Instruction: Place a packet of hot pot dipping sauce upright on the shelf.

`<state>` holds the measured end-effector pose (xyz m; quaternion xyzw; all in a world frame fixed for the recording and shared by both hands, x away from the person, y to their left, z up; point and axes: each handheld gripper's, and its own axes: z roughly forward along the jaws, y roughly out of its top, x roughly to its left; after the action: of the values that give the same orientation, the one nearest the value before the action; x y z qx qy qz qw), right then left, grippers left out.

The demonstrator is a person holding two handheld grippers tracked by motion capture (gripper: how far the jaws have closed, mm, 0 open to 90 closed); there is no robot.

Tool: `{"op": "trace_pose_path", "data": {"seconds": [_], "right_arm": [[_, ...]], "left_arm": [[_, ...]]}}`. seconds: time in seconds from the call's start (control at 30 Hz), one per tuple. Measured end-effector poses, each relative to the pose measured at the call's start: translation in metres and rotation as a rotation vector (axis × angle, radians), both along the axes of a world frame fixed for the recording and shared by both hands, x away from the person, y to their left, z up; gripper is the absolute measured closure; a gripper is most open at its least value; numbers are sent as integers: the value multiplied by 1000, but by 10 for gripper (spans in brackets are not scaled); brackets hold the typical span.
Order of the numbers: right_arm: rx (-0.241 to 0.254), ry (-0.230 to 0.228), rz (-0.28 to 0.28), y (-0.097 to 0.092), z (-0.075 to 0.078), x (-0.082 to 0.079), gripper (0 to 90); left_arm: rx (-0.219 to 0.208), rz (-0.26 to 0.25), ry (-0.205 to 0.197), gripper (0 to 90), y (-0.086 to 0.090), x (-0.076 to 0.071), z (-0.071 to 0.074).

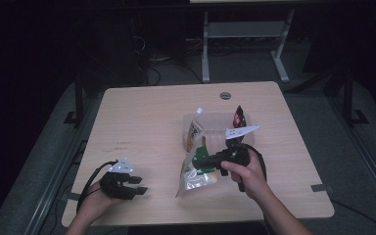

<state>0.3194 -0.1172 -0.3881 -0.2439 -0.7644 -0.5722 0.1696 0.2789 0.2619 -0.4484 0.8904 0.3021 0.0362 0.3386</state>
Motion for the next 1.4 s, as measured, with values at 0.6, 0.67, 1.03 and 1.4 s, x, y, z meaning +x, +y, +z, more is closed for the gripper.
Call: {"op": "trace_pose_path", "data": {"seconds": [0.6, 0.67, 1.03, 1.4], "right_arm": [[6, -56, -33, -37, 23, -12, 900], [7, -56, -36, -40, 25, -12, 900], [21, -119, -98, -66, 51, 2, 900], [16, -139, -145, -73, 62, 32, 900]], "left_arm": [[7, 3, 8, 497, -1, 0, -1], [6, 3, 8, 497, -1, 0, -1], [3, -1, 18, 497, -2, 1, -2], [3, -5, 18, 497, -2, 1, -3]]}}
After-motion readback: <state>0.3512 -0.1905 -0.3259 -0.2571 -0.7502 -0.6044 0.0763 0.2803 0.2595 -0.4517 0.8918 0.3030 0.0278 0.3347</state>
